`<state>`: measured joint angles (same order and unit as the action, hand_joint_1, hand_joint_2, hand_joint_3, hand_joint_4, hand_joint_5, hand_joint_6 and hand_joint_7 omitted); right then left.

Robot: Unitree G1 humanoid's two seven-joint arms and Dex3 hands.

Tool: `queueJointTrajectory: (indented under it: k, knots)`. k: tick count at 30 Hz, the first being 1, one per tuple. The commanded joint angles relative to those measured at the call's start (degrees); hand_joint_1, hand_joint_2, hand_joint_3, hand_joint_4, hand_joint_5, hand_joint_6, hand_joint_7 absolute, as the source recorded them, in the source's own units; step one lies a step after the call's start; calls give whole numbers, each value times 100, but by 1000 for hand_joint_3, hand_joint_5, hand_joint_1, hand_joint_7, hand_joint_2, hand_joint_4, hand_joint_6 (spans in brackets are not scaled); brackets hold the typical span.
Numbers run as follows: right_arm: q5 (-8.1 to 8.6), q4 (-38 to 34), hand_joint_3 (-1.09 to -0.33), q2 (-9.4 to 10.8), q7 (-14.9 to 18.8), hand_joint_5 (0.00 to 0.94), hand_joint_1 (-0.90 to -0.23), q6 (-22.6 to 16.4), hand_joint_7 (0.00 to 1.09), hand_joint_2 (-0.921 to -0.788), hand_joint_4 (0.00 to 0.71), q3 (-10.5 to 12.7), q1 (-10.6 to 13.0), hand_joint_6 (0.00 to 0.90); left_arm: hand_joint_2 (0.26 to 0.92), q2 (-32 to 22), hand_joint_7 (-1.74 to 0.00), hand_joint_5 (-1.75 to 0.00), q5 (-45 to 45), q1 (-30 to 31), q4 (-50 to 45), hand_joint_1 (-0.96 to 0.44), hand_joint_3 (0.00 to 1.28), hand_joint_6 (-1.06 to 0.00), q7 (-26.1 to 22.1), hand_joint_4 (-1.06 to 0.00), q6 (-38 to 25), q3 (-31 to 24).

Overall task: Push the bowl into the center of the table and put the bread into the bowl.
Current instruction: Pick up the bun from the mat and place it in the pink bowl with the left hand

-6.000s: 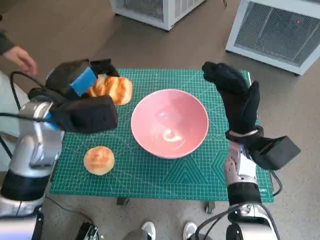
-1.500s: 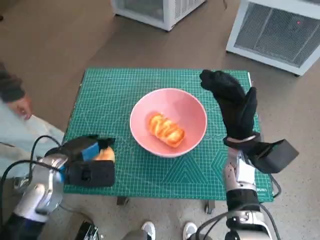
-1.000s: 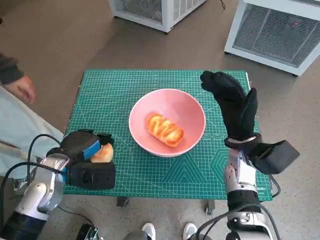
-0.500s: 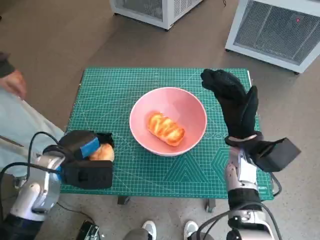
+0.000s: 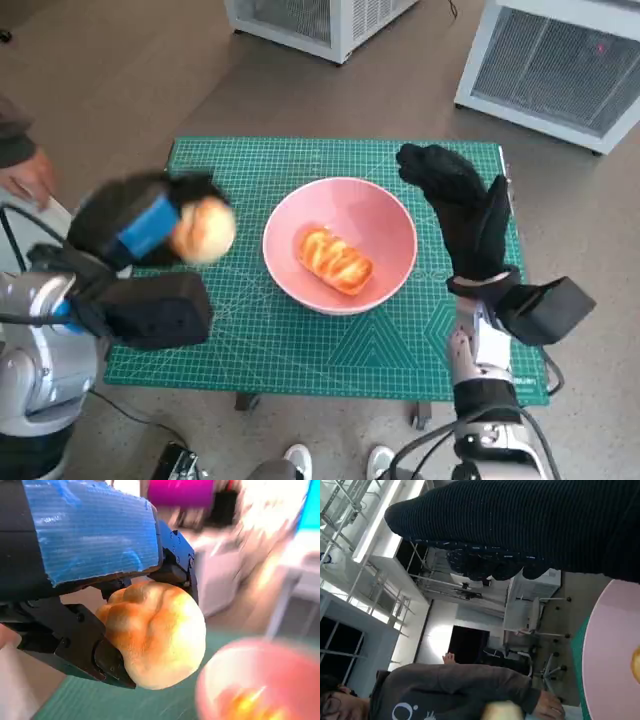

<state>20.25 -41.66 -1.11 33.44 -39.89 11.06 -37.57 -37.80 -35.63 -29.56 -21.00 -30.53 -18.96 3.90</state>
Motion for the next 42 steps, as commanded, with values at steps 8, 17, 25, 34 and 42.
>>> queueJointTrajectory:
  k: [8,17,25,34,42]
  knots:
    - [53,-107,-786,-10,69,0,-720,67,529,-921,278,33,65,77,919,546,-1084,-1145,86,-772,158,2,28,-658,-22,-752,106,574]
    - [53,-91,-789,-38,62,0,-720,46,530,-921,276,56,104,75,920,987,-1110,-1164,38,-1309,809,1,44,-636,-177,-731,173,1174]
    - [89,62,-791,-54,36,0,-711,92,533,-921,272,76,177,71,920,1351,-1115,-1195,50,-1472,1479,1,60,-617,-95,-715,306,1524]
    - [62,251,-790,-63,-63,3,-709,92,540,-921,278,99,274,71,804,1610,-291,-235,133,-1511,2323,47,77,-372,-68,-359,426,1655]
    - [59,370,-793,-75,-160,3,-710,104,543,-921,279,150,340,66,740,1617,-17,-13,361,-1586,3128,-149,20,-219,-99,-53,955,1682]
